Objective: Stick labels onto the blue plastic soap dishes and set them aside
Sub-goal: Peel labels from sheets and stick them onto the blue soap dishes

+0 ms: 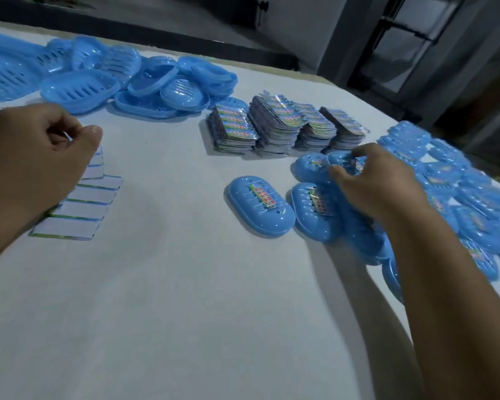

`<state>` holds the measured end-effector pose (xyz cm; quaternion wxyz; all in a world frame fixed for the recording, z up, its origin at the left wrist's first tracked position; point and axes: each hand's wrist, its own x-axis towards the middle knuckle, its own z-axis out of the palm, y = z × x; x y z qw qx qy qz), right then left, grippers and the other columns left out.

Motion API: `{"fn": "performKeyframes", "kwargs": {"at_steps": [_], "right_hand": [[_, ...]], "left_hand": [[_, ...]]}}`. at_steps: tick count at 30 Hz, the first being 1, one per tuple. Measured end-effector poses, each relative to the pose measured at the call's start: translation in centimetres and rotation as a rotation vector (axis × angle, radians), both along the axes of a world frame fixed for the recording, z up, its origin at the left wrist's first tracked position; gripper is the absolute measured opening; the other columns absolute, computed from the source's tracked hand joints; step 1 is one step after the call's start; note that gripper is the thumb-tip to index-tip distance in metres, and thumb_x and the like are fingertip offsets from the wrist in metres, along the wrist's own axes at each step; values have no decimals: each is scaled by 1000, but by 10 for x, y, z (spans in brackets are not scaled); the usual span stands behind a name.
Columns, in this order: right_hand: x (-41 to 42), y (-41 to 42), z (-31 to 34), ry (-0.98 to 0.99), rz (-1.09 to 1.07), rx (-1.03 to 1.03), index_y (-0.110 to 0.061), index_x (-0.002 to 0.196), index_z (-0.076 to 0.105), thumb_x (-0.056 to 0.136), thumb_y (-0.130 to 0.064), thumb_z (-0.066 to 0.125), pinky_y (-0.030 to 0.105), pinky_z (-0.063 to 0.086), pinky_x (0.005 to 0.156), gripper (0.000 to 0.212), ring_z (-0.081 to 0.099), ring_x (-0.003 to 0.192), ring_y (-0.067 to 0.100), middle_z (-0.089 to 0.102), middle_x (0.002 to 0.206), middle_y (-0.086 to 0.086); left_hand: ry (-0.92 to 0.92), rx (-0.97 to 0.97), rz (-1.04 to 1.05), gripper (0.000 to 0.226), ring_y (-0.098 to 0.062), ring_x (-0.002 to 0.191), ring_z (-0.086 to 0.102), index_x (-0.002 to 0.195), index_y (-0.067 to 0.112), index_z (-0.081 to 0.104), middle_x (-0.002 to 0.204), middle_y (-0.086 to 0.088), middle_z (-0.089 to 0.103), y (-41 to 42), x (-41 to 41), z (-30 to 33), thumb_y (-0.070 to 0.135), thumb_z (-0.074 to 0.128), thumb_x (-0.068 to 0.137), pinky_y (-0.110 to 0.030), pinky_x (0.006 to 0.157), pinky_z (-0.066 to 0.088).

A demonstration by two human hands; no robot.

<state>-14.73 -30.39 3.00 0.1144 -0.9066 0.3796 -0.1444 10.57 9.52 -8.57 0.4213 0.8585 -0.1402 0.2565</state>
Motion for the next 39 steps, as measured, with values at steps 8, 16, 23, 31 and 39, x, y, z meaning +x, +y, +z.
{"fn": "performKeyframes", "kwargs": {"at_steps": [8,16,23,31,39], "right_hand": [[-3,0,5,-14,-13,28,-29,146,45,89,-65,59,53,40,109,69,41,138,36,56,143,8],[41,64,16,-169,264,-81,-29,132,59,91,-53,60,43,40,102,47,50,128,32,60,134,3],[110,149,8,-91,591,70,-29,110,69,92,-42,59,36,54,88,25,64,96,19,72,99,-10],[140,198,-26,-75,705,58,-30,107,69,89,-28,52,38,55,87,25,65,101,25,72,108,-4],[145,197,-49,-145,750,98,-31,103,69,89,-36,58,34,51,79,18,63,92,19,69,99,-12]], "left_hand": [[63,31,-31,56,-23,40,56,104,27,61,57,5,61,-19,-29,17,79,51,84,-45,48,57],[-10,144,34,34,-11,59,58,73,27,59,58,10,60,-47,-82,63,57,57,88,-32,65,44],[65,160,101,29,-25,72,61,74,23,59,63,8,60,-43,-83,71,47,60,91,-37,68,49],[43,247,277,28,-34,79,52,97,17,60,91,-10,69,-23,-69,74,35,40,102,-39,67,37],[105,307,284,17,-29,87,60,96,22,61,85,-1,68,-20,-70,71,37,53,96,-37,71,45]]}}
